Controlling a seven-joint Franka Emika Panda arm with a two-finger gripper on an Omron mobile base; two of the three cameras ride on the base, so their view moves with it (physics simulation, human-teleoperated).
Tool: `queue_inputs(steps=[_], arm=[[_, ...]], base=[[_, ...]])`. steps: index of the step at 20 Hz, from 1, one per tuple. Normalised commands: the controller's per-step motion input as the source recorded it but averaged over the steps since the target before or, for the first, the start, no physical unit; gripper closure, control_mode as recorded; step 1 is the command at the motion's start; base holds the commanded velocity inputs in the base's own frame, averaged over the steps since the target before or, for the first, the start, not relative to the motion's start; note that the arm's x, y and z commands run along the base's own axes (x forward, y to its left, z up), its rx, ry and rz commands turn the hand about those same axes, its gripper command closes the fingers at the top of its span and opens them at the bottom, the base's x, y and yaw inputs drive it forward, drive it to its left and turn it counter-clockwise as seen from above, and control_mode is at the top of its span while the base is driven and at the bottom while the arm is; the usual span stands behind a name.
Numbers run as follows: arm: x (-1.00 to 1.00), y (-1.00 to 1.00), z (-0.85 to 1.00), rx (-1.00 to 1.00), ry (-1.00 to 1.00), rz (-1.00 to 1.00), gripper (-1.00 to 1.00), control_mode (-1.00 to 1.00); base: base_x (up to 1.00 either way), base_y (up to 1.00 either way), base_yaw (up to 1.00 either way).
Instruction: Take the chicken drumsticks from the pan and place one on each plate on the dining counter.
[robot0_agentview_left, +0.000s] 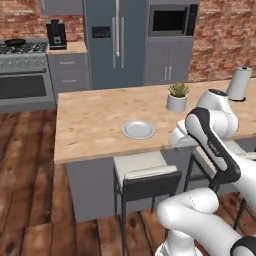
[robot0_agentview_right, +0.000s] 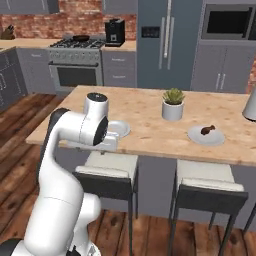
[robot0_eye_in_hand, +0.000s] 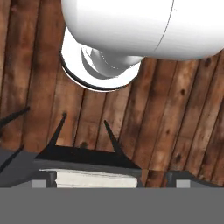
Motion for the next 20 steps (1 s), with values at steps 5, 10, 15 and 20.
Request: queue_inputs(steps=[5, 10, 15, 20], arm=[[0.0, 0.0, 0.0, 0.0, 0.0, 0.0, -1.0, 1.0], [0.0, 0.0, 0.0, 0.0, 0.0, 0.0, -1.0, 1.0], [0.0, 0.0, 0.0, 0.0, 0.0, 0.0, -1.0, 1.0], [0.0, 0.0, 0.0, 0.0, 0.0, 0.0, -1.0, 1.0]], base=[[0.08, 1.0, -0.25], [0.03, 1.0, -0.26], [0.03, 1.0, -0.3], [0.1, 1.0, -0.32]])
